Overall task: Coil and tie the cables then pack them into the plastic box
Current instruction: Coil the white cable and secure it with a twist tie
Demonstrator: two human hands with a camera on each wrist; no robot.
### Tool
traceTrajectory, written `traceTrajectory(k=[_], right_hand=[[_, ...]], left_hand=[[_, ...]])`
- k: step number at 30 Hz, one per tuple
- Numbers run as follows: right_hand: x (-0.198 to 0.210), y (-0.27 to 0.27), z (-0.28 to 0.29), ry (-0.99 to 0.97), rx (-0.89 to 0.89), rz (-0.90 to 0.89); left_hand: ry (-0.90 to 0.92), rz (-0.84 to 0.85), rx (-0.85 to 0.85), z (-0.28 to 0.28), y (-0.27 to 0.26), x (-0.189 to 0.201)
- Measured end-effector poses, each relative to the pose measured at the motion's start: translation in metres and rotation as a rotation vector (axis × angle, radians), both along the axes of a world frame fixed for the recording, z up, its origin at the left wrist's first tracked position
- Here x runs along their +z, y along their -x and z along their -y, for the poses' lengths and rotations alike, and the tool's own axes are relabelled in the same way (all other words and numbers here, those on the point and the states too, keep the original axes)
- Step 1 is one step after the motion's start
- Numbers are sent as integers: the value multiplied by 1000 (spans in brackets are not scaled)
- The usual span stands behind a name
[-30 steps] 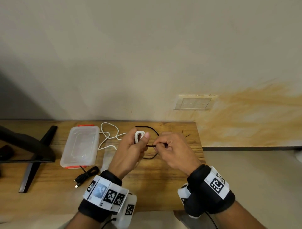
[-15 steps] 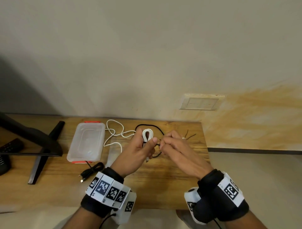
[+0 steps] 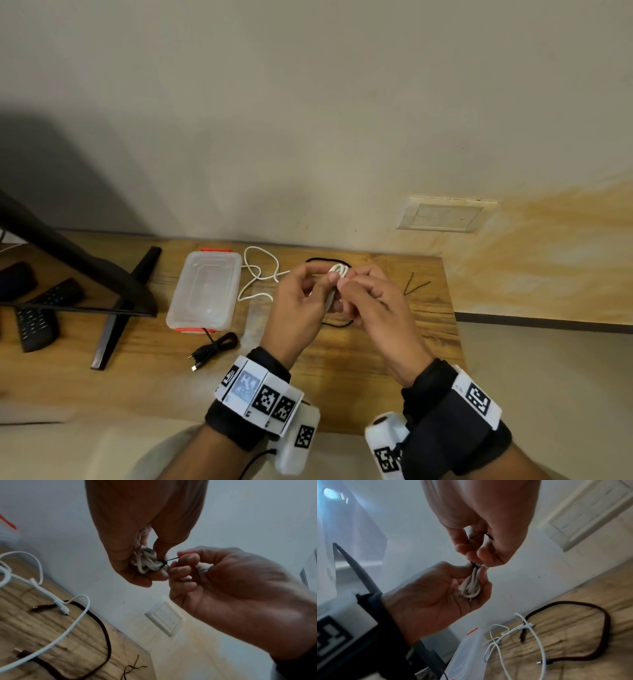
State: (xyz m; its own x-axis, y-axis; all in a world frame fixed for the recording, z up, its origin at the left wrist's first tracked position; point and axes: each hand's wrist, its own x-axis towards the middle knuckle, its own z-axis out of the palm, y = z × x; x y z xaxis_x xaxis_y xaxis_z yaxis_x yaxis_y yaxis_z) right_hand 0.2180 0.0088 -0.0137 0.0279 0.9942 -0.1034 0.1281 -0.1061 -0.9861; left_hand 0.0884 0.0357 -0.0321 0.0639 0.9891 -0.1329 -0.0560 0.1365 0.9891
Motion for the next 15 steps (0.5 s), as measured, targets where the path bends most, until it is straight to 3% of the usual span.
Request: traceTrajectory(k=[5, 10, 13, 15], right_hand=[[8, -8, 0, 97, -12, -211], [6, -3, 0, 141, -68, -275], [7, 1, -1, 162, -85, -241], [7, 3, -4, 185, -75, -143]], left_hand=[[127, 198, -133, -2, 9, 3], [180, 228, -75, -3, 11, 6], [235, 226, -13, -3, 11, 4], [227, 135, 9, -3, 8, 2]])
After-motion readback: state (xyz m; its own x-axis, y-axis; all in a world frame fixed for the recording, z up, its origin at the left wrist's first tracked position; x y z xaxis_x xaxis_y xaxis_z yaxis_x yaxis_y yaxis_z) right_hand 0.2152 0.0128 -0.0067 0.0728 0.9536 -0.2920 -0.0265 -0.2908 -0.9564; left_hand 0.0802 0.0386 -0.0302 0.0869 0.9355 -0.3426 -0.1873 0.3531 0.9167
